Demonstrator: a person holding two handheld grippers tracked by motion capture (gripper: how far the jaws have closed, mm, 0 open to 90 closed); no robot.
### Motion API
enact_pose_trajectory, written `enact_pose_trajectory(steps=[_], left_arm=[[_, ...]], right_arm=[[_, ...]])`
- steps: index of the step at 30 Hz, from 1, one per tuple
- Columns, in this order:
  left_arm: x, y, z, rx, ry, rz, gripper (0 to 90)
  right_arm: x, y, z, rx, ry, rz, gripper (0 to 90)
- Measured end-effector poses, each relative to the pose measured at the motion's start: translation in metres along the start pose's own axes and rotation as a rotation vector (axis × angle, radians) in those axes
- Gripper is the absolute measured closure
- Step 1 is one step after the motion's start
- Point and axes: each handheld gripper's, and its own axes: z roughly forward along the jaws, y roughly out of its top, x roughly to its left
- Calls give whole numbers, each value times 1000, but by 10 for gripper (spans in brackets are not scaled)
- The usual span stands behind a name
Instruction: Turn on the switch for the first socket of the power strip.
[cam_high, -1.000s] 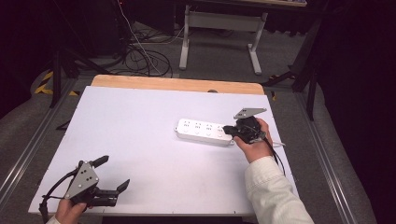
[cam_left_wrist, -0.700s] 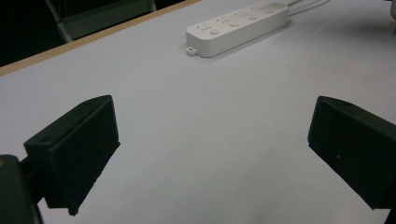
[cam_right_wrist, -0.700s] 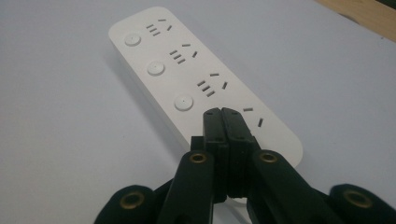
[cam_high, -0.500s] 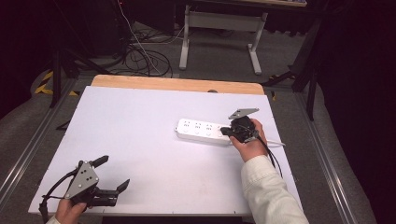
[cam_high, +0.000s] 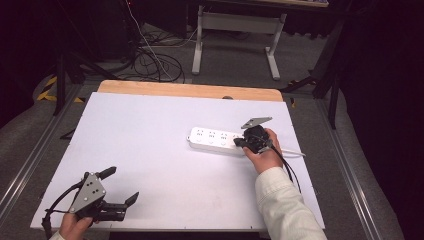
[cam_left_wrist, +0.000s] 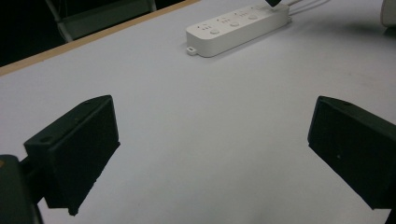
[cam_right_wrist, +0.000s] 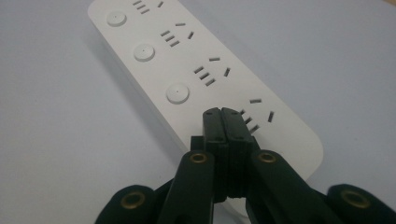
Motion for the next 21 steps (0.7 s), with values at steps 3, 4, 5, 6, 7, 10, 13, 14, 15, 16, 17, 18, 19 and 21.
enact_pose_trajectory(steps=[3, 4, 5, 6, 7, 10, 13, 14, 15, 16, 17, 18, 19, 21], left_arm=[[0, 0, 0, 1, 1, 3, 25], [0, 0, 0, 0, 0, 0, 25], [0, 0, 0, 0, 0, 0, 25], [0, 0, 0, 0, 0, 0, 25], [0, 0, 0, 0, -1, 0, 25], [0, 0, 0, 1, -1, 1, 25], [0, 0, 0, 1, -2, 3, 25], [0, 0, 0, 1, -2, 3, 25], [0, 0, 0, 1, -2, 3, 25], [0, 0, 0, 0, -2, 2, 25], [0, 0, 0, 1, -2, 4, 25], [0, 0, 0, 2, -3, 1, 25], [0, 0, 0, 1, -2, 4, 25], [0, 0, 0, 0, -3, 2, 25]], right_arm=[[0, 0, 2, 5, 4, -1, 900], [1, 0, 2, 9, 1, -6, 900], [1, 0, 3, 10, 2, -7, 900], [1, 0, 3, 10, 2, -6, 900], [1, 0, 3, 10, 3, -6, 900], [0, 0, 4, 15, -3, -5, 900], [1, 0, 4, 16, -4, -6, 900], [1, 0, 4, 17, -4, -5, 900], [1, 0, 5, 16, -5, -7, 900], [1, 0, 5, 15, -5, -7, 900], [1, 0, 5, 15, -5, -7, 900], [1, 0, 5, 11, -5, -5, 900], [1, 0, 5, 11, -6, -4, 900], [2, 0, 5, 11, -10, -6, 900]])
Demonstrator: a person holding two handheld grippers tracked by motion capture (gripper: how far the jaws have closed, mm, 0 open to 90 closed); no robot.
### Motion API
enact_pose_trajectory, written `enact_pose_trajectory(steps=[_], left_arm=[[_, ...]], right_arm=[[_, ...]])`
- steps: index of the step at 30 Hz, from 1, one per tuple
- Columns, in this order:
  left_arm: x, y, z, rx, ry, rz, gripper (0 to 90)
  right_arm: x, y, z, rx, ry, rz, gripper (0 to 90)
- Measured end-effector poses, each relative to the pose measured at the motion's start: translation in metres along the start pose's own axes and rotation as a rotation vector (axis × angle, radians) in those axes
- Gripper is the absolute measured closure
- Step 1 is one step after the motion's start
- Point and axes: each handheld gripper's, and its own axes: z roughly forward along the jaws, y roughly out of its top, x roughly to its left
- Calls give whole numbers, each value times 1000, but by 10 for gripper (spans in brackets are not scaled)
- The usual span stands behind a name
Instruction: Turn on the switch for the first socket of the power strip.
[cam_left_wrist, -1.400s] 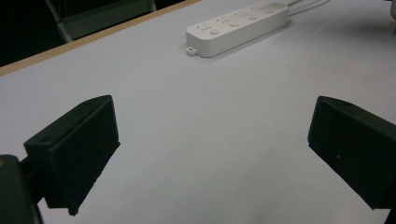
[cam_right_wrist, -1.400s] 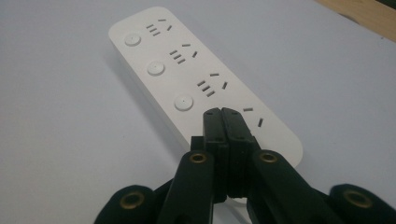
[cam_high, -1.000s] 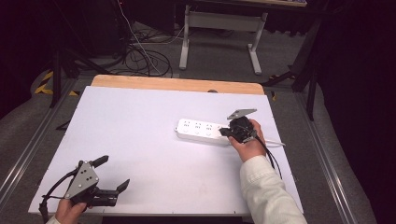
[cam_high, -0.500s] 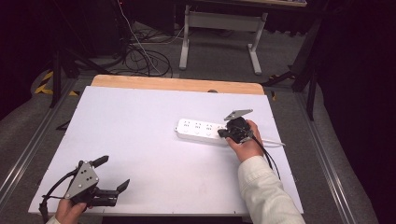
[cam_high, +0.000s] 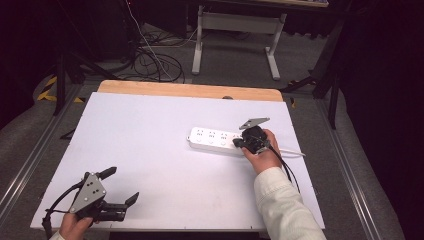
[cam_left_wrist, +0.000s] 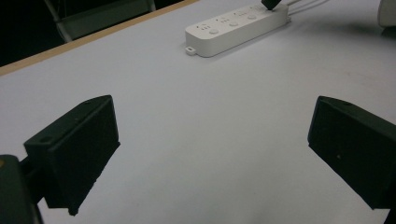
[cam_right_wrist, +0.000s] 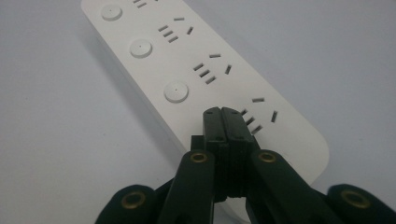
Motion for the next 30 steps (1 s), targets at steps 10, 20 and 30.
enact_pose_trajectory(steps=[10, 20, 30], left_arm=[[0, 0, 0, 0, -1, 0, 25], [-1, 0, 0, -1, 0, 1, 25], [-1, 0, 0, -1, -2, 2, 25]], right_arm=[[2, -2, 0, -8, -15, 4, 900], [2, -5, 1, -26, -15, 12, 900], [4, -6, 2, -25, -28, 18, 900]])
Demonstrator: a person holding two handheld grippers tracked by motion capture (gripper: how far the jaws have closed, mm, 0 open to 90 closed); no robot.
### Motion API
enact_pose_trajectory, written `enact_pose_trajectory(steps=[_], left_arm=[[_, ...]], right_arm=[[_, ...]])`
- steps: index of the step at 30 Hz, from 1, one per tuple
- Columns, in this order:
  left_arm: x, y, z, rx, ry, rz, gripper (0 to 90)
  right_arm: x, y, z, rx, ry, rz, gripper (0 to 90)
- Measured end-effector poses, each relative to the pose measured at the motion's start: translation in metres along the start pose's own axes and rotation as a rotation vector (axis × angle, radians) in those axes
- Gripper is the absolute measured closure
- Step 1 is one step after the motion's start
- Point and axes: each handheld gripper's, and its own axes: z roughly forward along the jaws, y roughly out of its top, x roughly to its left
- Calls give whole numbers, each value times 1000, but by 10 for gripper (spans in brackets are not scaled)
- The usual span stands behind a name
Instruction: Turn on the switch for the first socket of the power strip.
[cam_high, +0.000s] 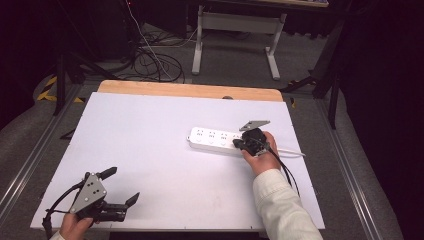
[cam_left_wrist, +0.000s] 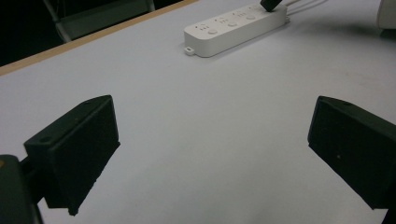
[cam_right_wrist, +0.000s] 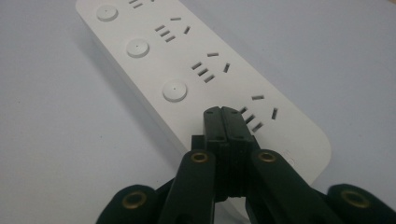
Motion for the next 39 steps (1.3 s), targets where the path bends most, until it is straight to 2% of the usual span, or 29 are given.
enact_pose_trajectory(steps=[15, 37, 38, 39], left_arm=[[-1, 0, 0, 1, -1, 1, 25], [0, 0, 1, 5, -5, 3, 25], [0, 0, 1, 4, -5, 0, 25], [0, 0, 1, 4, -4, -1, 25]], right_arm=[[2, -3, 0, -15, -13, 18, 900], [3, -4, 1, -13, -20, 19, 900], [1, -3, 1, -13, -10, 41, 900], [1, -3, 1, -13, -10, 41, 900]])
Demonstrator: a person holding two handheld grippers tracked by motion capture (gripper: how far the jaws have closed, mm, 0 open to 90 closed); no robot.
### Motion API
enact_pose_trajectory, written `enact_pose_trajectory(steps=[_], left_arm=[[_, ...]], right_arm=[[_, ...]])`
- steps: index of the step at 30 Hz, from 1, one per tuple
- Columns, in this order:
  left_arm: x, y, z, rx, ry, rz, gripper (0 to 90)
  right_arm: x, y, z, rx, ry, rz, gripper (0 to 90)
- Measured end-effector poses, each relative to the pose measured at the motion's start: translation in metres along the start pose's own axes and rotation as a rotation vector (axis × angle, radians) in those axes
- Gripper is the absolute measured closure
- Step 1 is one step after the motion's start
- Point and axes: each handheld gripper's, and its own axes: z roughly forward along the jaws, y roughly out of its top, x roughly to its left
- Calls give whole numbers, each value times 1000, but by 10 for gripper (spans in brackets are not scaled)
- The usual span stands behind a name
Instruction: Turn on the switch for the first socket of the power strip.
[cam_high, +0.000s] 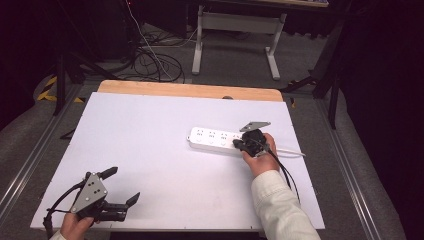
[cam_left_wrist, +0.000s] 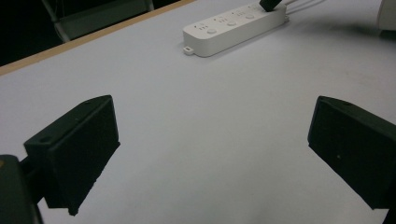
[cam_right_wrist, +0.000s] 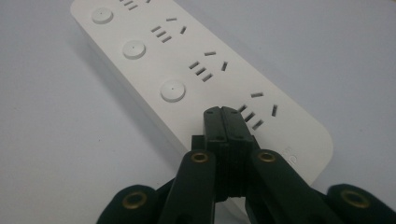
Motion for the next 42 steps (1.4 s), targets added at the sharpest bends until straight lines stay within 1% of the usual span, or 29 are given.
enact_pose_trajectory(steps=[1, 3, 4, 5, 6, 7, 9, 11, 15, 16, 20, 23, 27, 33, 36, 38, 39, 41, 42], left_arm=[[0, 0, 0, -1, 0, -1, 25], [0, 0, 0, -2, 0, -2, 25], [1, 0, 0, -2, 1, 0, 25], [1, 0, 0, -1, -1, -2, 25], [1, 0, 1, 2, 0, -1, 25], [2, 0, 1, 4, 3, 3, 25], [1, 0, 2, 6, 1, -1, 25], [1, 0, 1, 0, 4, 6, 25], [1, 0, 1, 3, 1, 0, 25], [0, 0, 1, 5, -1, 1, 25], [1, 0, 2, 4, 0, -1, 25], [1, 0, 1, 2, -1, -5, 25], [1, 0, 1, 5, -1, -2, 25], [1, 0, 1, 5, 1, -2, 25], [1, 0, 1, 4, 1, -5, 25], [1, 0, 1, 4, 5, 2, 25], [1, 0, 1, 7, 3, -1, 25], [2, 0, 0, -1, 6, -5, 25], [2, 0, 0, -1, 5, -3, 25]], right_arm=[[-1, 1, -1, 0, 5, 25, 900], [-1, 2, -3, -4, 9, 26, 900], [-1, 3, -6, -16, 1, 13, 900], [1, 5, -16, -80, -1, 9, 900], [1, 5, -16, -80, -1, 9, 900], [1, 8, -23, -102, 12, 12, 900], [2, 9, -25, -102, 12, 10, 900], [4, 12, -31, -102, 10, -9, 900], [7, 14, -36, -106, 10, -21, 900], [8, 15, -39, -105, 8, -35, 900], [9, 15, -42, -100, 5, -44, 900], [10, 16, -48, -115, 9, -42, 900], [11, 16, -50, -120, 13, -45, 900], [15, 17, -53, -115, 17, -72, 900], [16, 17, -55, -126, 13, -77, 818], [15, 17, -60, -152, 21, -72, 708], [15, 17, -60, -152, 21, -72, 708], [14, 17, -63, -174, 31, -77, 635], [15, 17, -67, -196, 37, -92, 565]])
